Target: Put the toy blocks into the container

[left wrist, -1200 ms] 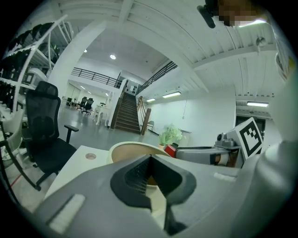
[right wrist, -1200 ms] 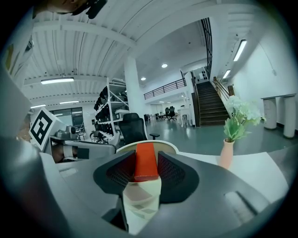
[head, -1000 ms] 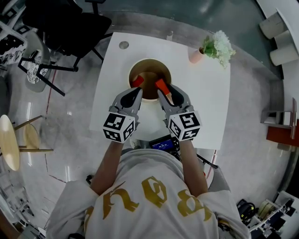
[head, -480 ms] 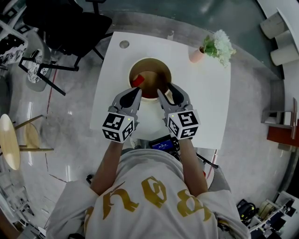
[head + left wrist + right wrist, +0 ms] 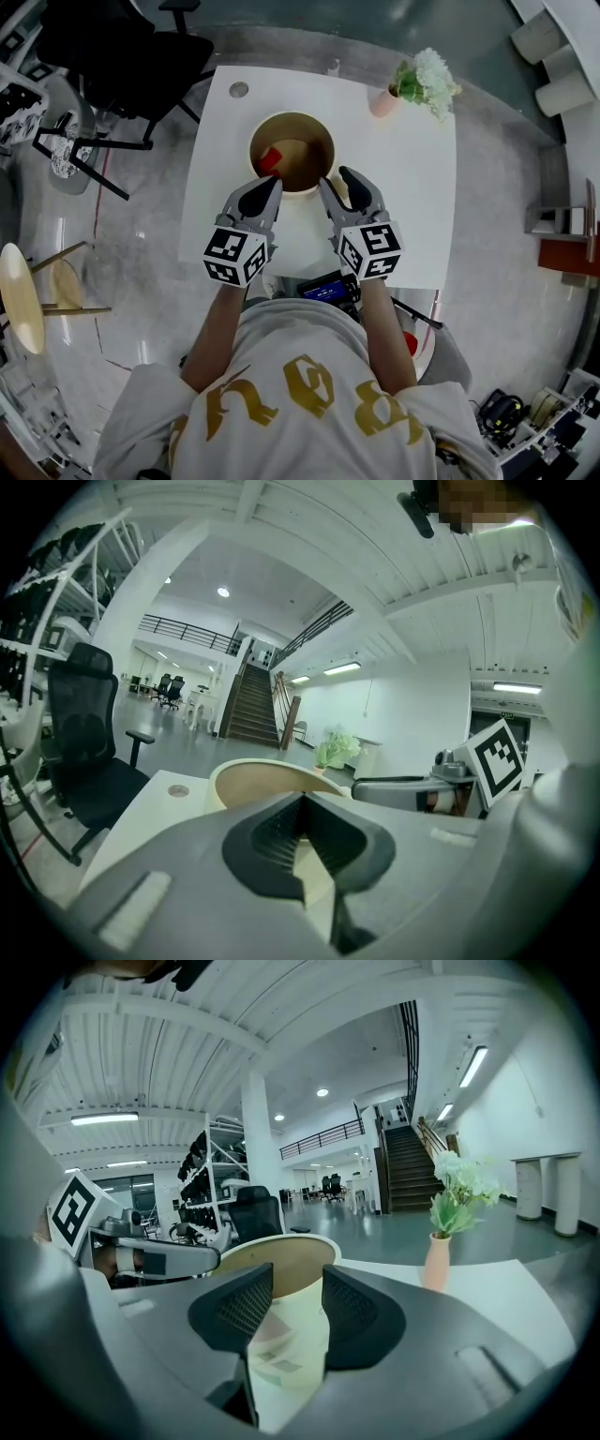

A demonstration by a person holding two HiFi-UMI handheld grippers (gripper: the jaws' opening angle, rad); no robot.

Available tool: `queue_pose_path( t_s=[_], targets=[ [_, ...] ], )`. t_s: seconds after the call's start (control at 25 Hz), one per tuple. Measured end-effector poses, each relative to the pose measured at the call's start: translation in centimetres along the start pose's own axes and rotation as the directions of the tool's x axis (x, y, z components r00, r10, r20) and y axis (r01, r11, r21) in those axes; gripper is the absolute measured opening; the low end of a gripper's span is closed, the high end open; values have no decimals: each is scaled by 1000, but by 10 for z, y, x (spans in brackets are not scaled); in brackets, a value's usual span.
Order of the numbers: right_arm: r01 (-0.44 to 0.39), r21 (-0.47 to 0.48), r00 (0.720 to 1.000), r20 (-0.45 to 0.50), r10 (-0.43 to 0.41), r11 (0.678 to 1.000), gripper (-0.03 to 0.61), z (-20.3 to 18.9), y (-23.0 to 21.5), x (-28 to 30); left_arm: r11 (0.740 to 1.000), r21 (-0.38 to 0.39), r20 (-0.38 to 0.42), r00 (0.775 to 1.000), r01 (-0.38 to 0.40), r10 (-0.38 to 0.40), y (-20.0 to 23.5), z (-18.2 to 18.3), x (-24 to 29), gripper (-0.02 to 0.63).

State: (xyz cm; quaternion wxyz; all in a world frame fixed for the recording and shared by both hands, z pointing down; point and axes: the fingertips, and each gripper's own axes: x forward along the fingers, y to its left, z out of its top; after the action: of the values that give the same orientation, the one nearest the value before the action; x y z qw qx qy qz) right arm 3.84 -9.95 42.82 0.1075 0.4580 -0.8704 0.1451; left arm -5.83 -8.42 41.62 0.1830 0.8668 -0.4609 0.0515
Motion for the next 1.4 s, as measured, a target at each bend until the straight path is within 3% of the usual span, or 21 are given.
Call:
queue_pose_path(
  t_s=[0.76, 0.96, 1.4],
  targets=[
    [105, 10, 993, -47, -104, 994, 175, -31, -22, -35, 988, 82, -62, 990, 133, -128, -49, -25, 3, 2],
    [112, -29, 988, -107, -114, 993, 175, -51, -28, -31, 981, 92, -62, 985, 169, -164, -57, -29, 0, 2],
    [121, -52, 967, -221, -129, 991, 187, -97, -49, -23, 971, 65, -176, 961, 228, -214, -68, -73, 5, 1]
  ],
)
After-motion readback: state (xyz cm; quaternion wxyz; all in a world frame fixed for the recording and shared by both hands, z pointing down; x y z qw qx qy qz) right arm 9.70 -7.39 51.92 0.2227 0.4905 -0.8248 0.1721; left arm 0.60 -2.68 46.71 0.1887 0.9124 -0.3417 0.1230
